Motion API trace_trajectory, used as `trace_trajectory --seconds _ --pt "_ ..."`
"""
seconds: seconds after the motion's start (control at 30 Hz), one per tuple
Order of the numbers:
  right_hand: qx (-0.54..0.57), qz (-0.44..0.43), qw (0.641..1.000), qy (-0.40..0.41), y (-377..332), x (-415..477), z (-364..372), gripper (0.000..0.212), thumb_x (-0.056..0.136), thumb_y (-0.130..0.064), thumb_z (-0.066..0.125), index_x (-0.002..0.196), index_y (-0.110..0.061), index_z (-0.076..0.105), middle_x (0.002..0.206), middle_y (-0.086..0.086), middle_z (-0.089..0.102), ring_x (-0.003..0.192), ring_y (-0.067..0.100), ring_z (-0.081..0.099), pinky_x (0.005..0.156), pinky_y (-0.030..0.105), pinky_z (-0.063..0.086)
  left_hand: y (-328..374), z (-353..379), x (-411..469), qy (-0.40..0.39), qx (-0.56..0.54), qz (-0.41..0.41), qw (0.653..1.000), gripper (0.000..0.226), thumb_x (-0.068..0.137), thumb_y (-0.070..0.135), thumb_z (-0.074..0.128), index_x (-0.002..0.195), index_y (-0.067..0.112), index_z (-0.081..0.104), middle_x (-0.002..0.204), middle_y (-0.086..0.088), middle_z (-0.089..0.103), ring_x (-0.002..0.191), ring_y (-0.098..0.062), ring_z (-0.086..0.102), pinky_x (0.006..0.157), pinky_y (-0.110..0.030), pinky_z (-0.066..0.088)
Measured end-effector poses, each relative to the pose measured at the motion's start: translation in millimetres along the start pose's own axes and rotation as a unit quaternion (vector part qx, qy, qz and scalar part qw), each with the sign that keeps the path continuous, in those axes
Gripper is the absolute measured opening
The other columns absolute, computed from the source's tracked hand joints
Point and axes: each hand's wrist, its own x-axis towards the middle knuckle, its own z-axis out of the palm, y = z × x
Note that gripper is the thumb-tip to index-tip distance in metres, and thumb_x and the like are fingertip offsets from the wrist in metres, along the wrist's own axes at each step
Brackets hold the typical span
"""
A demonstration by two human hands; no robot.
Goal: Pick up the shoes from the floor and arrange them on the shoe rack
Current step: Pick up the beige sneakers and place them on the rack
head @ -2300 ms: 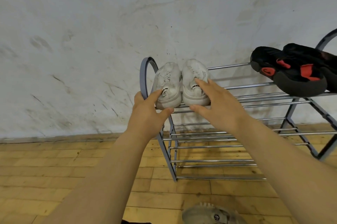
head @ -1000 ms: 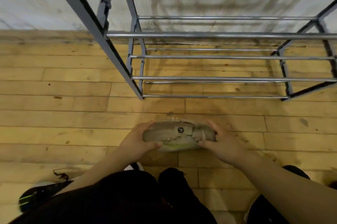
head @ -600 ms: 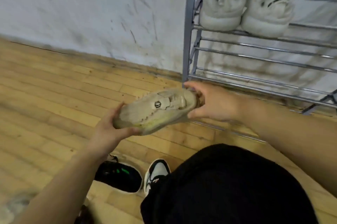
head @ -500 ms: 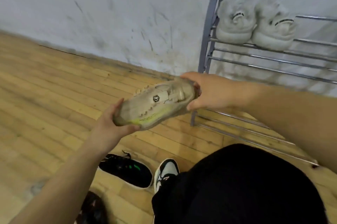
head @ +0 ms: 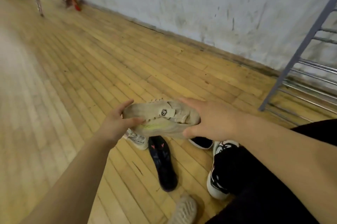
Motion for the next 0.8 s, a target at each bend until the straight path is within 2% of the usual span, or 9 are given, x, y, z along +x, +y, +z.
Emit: trace_trajectory --seconds 0.07,0.17,0.3,0.43,0.5,0.57,0.63,0.7,0.8 --pt "0.029 0.004 0.999 0.016 -1.1 5.6 -1.1 0.108 0.083 -0.053 0.079 0.162 -0.049 0.006 0.161 -0.013 0.04 0.14 0.012 0.044 0.099 0.023 0.037 -5.2 -11.6 -2.4 0.0 -0.025 -0.008 1.0 0.087 0.062 0.03 0.094 0.139 0.044 0.057 0.14 0.004 0.06 0.12 -0.019 0.065 0.098 -0.04 0.056" --pt "-0.008 0.004 1.0 0.014 -0.5 12.7 1.7 0.11 0.082 -0.052 0.08 0.162 -0.047 0.005 0.164 -0.01 0.037 0.144 0.015 0.042 0.104 0.025 0.036 -9.0 -7.5 -4.4 -0.008 -0.036 -0.001 0.999 0.087 0.071 0.025 0.092 0.147 0.041 0.052 0.141 0.007 0.058 0.122 -0.019 0.063 0.099 -0.038 0.054" --pt "-0.015 -0.004 1.0 0.009 -0.1 17.0 11.1 0.108 0.084 -0.044 0.082 0.164 -0.041 0.01 0.163 -0.01 0.037 0.145 0.015 0.04 0.112 0.028 0.034 -31.5 19.0 -7.8 -0.016 -0.038 -0.022 0.999 0.1 0.067 0.029 0.094 0.153 0.039 0.044 0.14 0.008 0.053 0.127 -0.022 0.058 0.106 -0.042 0.052" --pt "-0.07 0.0 0.997 -0.033 13.0 23.5 24.1 0.099 0.085 -0.04 0.08 0.163 -0.034 0.02 0.157 -0.01 0.046 0.138 0.013 0.047 0.098 0.021 0.035 -74.2 52.3 -8.5 -0.047 -0.039 -0.071 0.996 0.111 0.066 0.043 0.09 0.159 0.044 0.03 0.155 0.007 0.041 0.135 -0.022 0.051 0.112 -0.049 0.048" --pt "-0.096 0.015 0.994 -0.05 17.7 27.7 30.5 0.1 0.087 -0.041 0.078 0.165 -0.034 0.016 0.162 -0.007 0.041 0.142 0.016 0.044 0.101 0.022 0.036 -99.6 74.3 -14.9 -0.061 -0.03 -0.092 0.993 0.112 0.073 0.045 0.088 0.162 0.041 0.022 0.159 0.008 0.037 0.14 -0.023 0.048 0.113 -0.048 0.047" --pt "-0.135 0.038 0.988 -0.067 23.0 31.2 38.0 0.094 0.09 -0.044 0.074 0.164 -0.034 0.018 0.159 -0.003 0.045 0.14 0.021 0.047 0.105 0.031 0.042 -126.1 98.9 -24.9 -0.075 -0.007 -0.114 0.991 0.113 0.076 0.049 0.087 0.164 0.039 0.017 0.165 0.004 0.032 0.143 -0.029 0.045 0.112 -0.048 0.046" --pt "-0.173 0.05 0.98 -0.083 33.3 33.9 45.6 0.082 0.09 -0.045 0.072 0.159 -0.028 0.032 0.149 -0.001 0.054 0.132 0.025 0.054 0.101 0.036 0.048 -151.2 124.6 -37.3 -0.096 0.022 -0.142 0.985 0.11 0.083 0.046 0.084 0.165 0.035 0.012 0.168 0.0 0.027 0.143 -0.03 0.044 0.11 -0.045 0.045" --pt "-0.196 0.064 0.973 -0.103 46.3 36.5 51.6 0.072 0.089 -0.047 0.072 0.15 -0.024 0.043 0.142 0.001 0.06 0.126 0.026 0.057 0.1 0.042 0.05 -175.6 148.7 -49.2 -0.144 0.081 -0.155 0.974 0.109 0.084 0.047 0.084 0.165 0.033 0.013 0.164 0.002 0.032 0.139 -0.025 0.046 0.109 -0.04 0.045" --pt "-0.208 0.079 0.967 -0.126 63.3 40.4 54.9 0.072 0.09 -0.054 0.068 0.151 -0.027 0.042 0.141 0.002 0.06 0.125 0.028 0.057 0.1 0.045 0.051 -209.8 179.9 -62.5 -0.233 0.199 -0.16 0.938 0.11 0.079 0.05 0.085 0.163 0.038 0.015 0.166 0.001 0.031 0.146 -0.025 0.041 0.115 -0.038 0.042"
